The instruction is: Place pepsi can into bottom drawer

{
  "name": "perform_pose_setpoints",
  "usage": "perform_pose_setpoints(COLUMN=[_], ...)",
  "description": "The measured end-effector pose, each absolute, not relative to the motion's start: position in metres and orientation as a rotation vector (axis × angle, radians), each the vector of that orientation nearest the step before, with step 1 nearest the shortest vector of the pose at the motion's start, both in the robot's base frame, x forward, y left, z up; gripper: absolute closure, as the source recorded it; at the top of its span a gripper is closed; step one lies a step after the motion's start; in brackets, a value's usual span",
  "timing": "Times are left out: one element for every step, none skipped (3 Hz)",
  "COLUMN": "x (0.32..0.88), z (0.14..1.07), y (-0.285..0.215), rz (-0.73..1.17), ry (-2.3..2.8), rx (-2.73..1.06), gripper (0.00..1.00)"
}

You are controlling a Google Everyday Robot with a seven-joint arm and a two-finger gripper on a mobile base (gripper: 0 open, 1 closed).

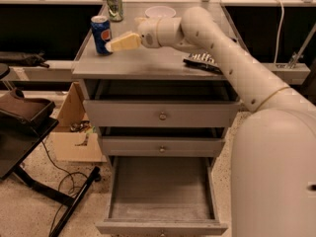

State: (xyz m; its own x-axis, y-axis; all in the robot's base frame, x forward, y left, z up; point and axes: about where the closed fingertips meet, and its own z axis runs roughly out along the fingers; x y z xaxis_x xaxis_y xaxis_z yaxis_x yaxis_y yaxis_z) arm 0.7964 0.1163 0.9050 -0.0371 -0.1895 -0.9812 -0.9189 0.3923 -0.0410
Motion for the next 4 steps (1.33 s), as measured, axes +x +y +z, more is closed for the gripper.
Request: perform_pose_setpoints(x=[0.81, 0.827, 0.837, 0.842], z=[0.907, 0.911, 0.906, 0.896], y=[0.144, 0.171, 0.196, 0.216], rz=[0.828, 0.831, 0.841, 0.855], ry=[1.476, 1.436, 1.424, 1.429], rx=[-1.001, -0.98, -0.976, -0.987], gripper=[0.0, 0.0, 0.17, 0.48])
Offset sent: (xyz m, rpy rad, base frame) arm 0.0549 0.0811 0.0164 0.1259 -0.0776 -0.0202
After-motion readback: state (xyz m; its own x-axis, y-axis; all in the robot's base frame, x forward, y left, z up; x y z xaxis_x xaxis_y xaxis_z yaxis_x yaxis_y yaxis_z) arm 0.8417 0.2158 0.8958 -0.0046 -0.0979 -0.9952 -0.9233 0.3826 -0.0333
